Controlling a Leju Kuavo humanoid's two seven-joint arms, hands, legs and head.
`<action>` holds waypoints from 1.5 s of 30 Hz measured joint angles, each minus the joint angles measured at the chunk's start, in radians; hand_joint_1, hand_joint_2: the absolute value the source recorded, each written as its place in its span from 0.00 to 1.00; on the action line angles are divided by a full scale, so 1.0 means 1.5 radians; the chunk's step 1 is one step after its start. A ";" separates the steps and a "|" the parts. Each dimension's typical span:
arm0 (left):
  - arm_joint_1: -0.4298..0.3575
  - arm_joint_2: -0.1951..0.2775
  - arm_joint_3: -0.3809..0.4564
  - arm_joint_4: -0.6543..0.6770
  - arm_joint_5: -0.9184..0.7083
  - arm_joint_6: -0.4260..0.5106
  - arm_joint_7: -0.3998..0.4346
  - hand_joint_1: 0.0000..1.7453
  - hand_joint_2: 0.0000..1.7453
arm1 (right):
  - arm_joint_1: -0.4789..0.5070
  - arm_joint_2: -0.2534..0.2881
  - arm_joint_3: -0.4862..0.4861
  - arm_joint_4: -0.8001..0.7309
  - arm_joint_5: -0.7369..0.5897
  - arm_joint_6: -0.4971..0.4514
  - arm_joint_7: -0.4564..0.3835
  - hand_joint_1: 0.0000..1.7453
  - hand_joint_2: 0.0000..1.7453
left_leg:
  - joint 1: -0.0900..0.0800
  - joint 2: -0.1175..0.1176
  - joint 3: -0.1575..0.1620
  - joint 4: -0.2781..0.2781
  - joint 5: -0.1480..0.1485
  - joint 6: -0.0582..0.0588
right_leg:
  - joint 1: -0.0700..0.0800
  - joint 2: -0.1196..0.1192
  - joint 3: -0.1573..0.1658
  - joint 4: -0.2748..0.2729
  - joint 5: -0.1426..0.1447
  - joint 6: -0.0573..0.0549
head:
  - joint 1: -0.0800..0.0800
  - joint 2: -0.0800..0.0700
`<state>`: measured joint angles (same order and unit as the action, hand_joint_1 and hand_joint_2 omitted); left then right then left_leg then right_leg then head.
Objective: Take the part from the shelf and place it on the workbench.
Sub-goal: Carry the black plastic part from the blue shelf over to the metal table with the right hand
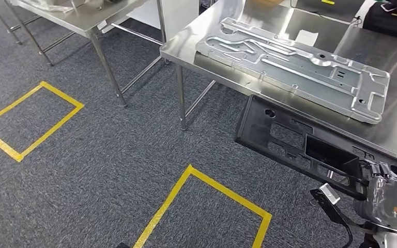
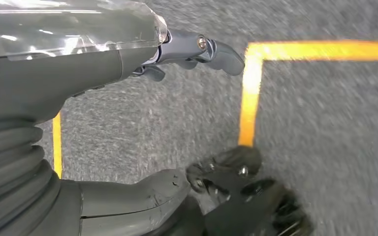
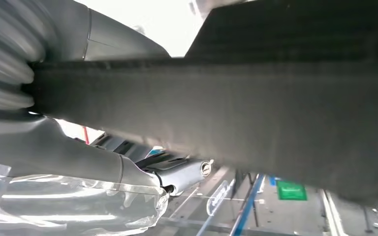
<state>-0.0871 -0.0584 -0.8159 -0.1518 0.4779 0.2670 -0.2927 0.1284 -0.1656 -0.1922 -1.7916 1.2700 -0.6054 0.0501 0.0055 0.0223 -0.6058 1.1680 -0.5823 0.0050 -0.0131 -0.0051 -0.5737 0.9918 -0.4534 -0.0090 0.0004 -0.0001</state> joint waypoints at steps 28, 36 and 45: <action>0.000 0.003 -0.009 0.000 0.023 -0.008 -0.038 0.00 1.00 | -0.003 0.004 -0.018 0.036 -0.539 0.146 -0.220 1.00 1.00 | -0.008 0.005 0.026 -0.087 0.061 0.027 | 0.006 -0.007 -0.012 0.015 -0.003 0.022 | 0.006 0.000; 0.004 0.004 -0.003 0.000 0.049 -0.029 -0.036 0.00 1.00 | 0.014 0.020 -0.018 0.016 -0.534 0.141 -0.223 1.00 1.00 | -0.007 0.005 0.032 -0.095 0.063 0.019 | 0.007 -0.006 -0.012 0.016 -0.005 0.014 | 0.005 0.000; 0.008 0.004 -0.002 0.000 0.051 -0.071 0.020 0.00 1.00 | 0.004 0.023 -0.016 0.015 -0.510 0.141 -0.222 1.00 1.00 | -0.007 0.005 0.035 -0.107 0.061 0.030 | 0.004 -0.006 -0.007 0.016 0.006 0.019 | 0.005 0.000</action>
<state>-0.0747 -0.0527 -0.8195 -0.1519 0.5540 0.1613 -0.2626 0.1345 -0.1315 -0.2159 -1.7699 0.5044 -0.3936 -0.2834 -0.0056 0.0292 -0.5531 1.0074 -0.4911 0.0503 -0.0065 -0.0145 -0.5838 1.0161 -0.4444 0.0197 0.0072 0.0000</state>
